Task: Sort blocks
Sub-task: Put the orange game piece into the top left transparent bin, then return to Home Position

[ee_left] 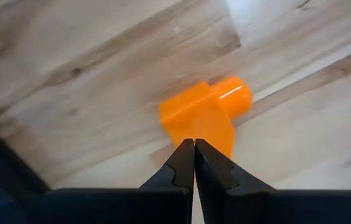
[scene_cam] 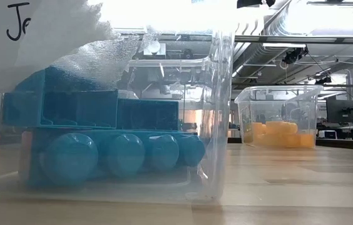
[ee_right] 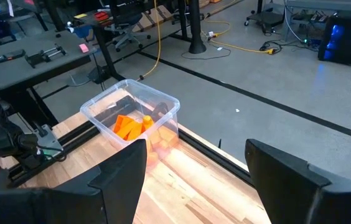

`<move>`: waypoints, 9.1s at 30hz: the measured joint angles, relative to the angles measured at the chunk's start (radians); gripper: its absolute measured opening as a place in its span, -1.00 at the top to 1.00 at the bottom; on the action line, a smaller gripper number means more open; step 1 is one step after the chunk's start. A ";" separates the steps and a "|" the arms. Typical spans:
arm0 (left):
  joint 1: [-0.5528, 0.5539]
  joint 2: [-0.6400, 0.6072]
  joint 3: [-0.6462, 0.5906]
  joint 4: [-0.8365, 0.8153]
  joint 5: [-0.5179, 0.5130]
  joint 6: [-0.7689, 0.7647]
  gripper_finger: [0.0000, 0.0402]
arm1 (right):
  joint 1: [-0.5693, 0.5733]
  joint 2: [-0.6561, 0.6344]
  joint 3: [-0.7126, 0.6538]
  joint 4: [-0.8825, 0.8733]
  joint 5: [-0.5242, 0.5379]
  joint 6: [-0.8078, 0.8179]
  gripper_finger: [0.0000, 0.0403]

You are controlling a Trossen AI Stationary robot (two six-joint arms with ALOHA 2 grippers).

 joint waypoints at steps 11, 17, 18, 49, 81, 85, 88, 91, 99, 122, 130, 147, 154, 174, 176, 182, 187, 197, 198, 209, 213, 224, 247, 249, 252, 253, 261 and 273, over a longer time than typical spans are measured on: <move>-0.037 0.036 -0.027 0.046 0.035 -0.064 1.00 | 0.000 0.000 0.000 -0.004 0.000 0.000 -0.34; -0.072 0.037 -0.042 0.059 0.030 -0.108 1.00 | 0.000 0.000 0.000 -0.004 0.000 -0.001 -0.34; -0.074 0.037 -0.046 0.067 0.029 -0.114 1.00 | 0.000 0.000 0.000 -0.004 0.000 -0.002 -0.34; -0.156 0.073 0.017 0.069 -0.068 -0.189 1.00 | 0.000 0.001 0.000 -0.016 -0.001 0.018 -0.34; -0.157 0.089 0.017 0.023 -0.093 -0.216 1.00 | 0.000 0.063 0.000 0.005 -0.037 -0.006 -0.34; -0.157 0.089 -0.016 0.053 -0.089 -0.218 1.00 | 0.000 0.063 0.000 0.005 -0.037 -0.005 -0.34; -0.160 0.085 -0.043 0.131 -0.093 -0.234 1.00 | 0.000 0.063 0.000 0.005 -0.039 -0.005 -0.34; -0.166 0.086 -0.043 0.123 -0.091 -0.240 1.00 | 0.000 0.063 0.000 0.005 -0.039 -0.001 -0.34; -0.235 0.071 -0.047 0.042 -0.077 -0.342 1.00 | 0.000 0.063 0.000 0.004 -0.039 0.000 -0.34; -0.258 -0.119 0.018 0.081 -0.165 -0.060 0.99 | 0.000 0.063 0.000 0.016 -0.036 -0.006 -0.34; -0.172 -0.126 0.018 0.202 0.005 0.205 0.55 | 0.000 0.063 0.000 0.011 -0.042 0.001 -0.34; -0.039 -0.062 0.018 0.212 0.186 0.456 -0.55 | 0.001 0.063 0.000 -0.025 -0.060 0.018 -0.34; -0.078 0.066 0.017 0.264 0.128 0.493 -0.56 | 0.001 0.063 0.000 -0.041 -0.060 0.018 -0.34; -0.083 0.222 0.017 0.179 0.082 0.415 -0.56 | 0.000 0.063 0.000 -0.048 -0.053 0.018 -0.34; -0.083 0.248 0.017 0.196 0.085 0.434 -0.56 | 0.000 0.063 0.000 -0.048 -0.053 0.022 -0.34; -0.082 0.296 0.019 0.217 0.082 0.446 -0.55 | 0.000 0.063 0.000 -0.048 -0.053 0.031 -0.34; -0.082 0.305 0.020 0.212 0.069 0.443 -0.45 | 0.000 0.063 0.000 -0.048 -0.053 0.044 -0.34; -0.080 0.233 0.015 0.176 0.048 0.407 0.18 | 0.000 0.063 0.000 -0.048 -0.053 0.044 -0.34; -0.076 0.200 0.015 0.161 0.047 0.405 0.24 | 0.000 0.063 0.000 -0.048 -0.053 0.044 -0.34; 0.190 -0.274 0.017 0.157 -0.315 0.621 0.22 | 0.000 0.063 0.000 0.007 -0.052 0.041 -0.34; 0.415 -0.321 0.017 0.373 -0.374 0.928 0.22 | 0.004 0.063 0.000 0.057 -0.087 0.054 -0.34; 0.973 0.012 0.192 0.853 -0.105 1.512 0.23 | 0.056 0.047 0.000 0.427 -0.156 -0.006 -0.34; 1.368 0.037 0.374 0.235 -0.135 1.505 -0.05 | 0.034 0.042 0.000 0.469 -0.154 -0.073 -0.34; 1.368 0.037 0.374 0.235 -0.132 1.493 -0.13 | 0.033 0.034 0.000 0.468 -0.153 -0.089 -0.34; 1.374 0.037 0.402 0.233 -0.090 1.476 -0.22 | 0.033 0.018 0.000 0.469 -0.154 -0.107 -0.34; 1.375 0.037 0.421 0.244 -0.050 1.465 -0.24 | 0.033 0.012 0.000 0.467 -0.154 -0.114 -0.34; 1.314 -0.067 0.457 0.604 0.351 1.392 -0.27 | 0.034 -0.075 0.000 0.297 -0.160 -0.092 -0.34; 1.017 -0.393 -0.081 1.171 0.165 1.096 0.03 | 0.102 -0.206 0.000 -0.155 -0.135 -0.007 -0.33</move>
